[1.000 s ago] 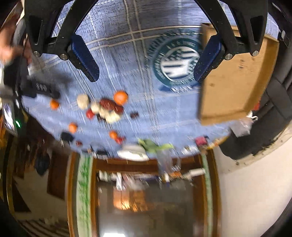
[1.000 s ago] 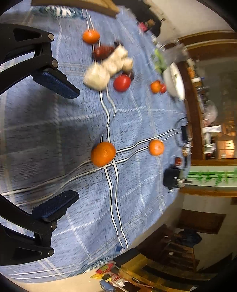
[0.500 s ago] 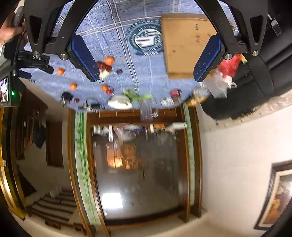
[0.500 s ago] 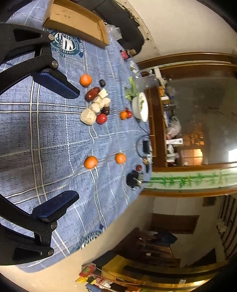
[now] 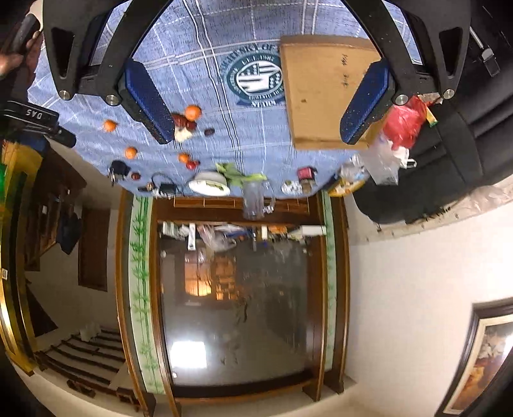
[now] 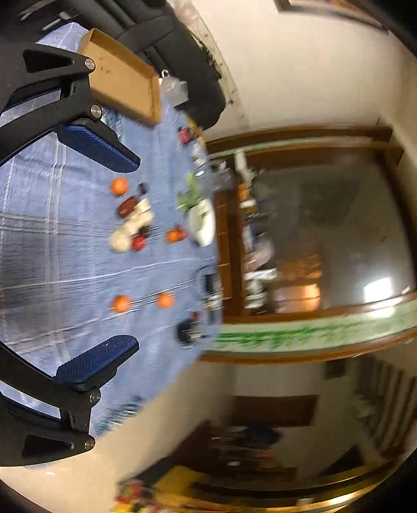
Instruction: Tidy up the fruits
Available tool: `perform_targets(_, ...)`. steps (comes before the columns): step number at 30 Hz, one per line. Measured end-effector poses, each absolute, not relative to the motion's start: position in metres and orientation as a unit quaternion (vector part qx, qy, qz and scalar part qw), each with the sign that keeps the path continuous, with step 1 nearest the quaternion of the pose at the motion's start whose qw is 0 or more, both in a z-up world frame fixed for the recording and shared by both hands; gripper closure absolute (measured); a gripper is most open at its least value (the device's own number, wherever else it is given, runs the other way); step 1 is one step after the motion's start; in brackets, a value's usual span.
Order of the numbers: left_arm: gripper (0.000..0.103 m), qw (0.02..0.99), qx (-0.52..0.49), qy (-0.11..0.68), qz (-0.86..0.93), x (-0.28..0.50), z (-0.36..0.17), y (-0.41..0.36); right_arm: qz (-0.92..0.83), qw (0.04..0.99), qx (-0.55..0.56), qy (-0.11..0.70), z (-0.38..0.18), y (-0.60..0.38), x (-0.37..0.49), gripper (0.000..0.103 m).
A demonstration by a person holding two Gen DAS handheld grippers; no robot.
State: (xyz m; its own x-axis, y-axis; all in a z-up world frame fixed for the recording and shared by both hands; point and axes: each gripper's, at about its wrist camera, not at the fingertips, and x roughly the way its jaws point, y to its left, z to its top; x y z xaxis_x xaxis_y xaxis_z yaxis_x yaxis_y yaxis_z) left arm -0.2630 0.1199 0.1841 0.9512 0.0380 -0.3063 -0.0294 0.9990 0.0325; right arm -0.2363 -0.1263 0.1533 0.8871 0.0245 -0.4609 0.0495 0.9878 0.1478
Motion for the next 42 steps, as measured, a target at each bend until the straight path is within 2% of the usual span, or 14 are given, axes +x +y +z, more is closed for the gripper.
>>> perform_targets(5,0.000,0.978,0.011,0.206,-0.008,-0.235,0.149,0.113,-0.029,0.951,0.099,0.290,0.105,-0.153,-0.216,0.001)
perform_targets(10,0.000,0.967,0.002,0.251,-0.034,-0.212,0.124,0.105,-0.028,0.948,0.098,0.301,0.092,-0.158,-0.203,0.001)
perform_targets(21,0.000,0.958,0.026,0.278,-0.067,-0.174,0.116,0.082,0.005,0.947,0.066,0.314,0.089,-0.138,-0.178,0.001)
perform_targets(25,0.000,0.948,0.027,0.303,-0.092,-0.149,0.107,0.069,0.015,0.939,0.058,0.338,0.085,-0.132,-0.167,0.029)
perform_targets(27,0.000,0.945,0.024,0.308,-0.109,-0.137,0.103,0.062,0.016,0.937,0.057,0.344,0.083,-0.131,-0.162,0.031)
perform_targets(31,0.011,0.940,0.036,0.316,-0.125,-0.113,0.093,0.049,0.006,0.938,0.044,0.345,0.081,-0.131,-0.153,0.031)
perform_targets(35,0.030,0.922,0.000,0.361,-0.143,-0.074,0.077,0.049,0.023,0.935,0.050,0.350,0.081,-0.123,-0.132,0.031)
perform_targets(37,0.034,0.915,-0.028,0.378,-0.136,-0.056,0.074,0.055,0.029,0.932,0.051,0.357,0.077,-0.118,-0.116,0.031)
perform_targets(42,0.034,0.898,-0.101,0.406,-0.135,-0.003,0.070,0.068,0.047,0.923,0.062,0.377,0.061,-0.107,-0.078,0.031)
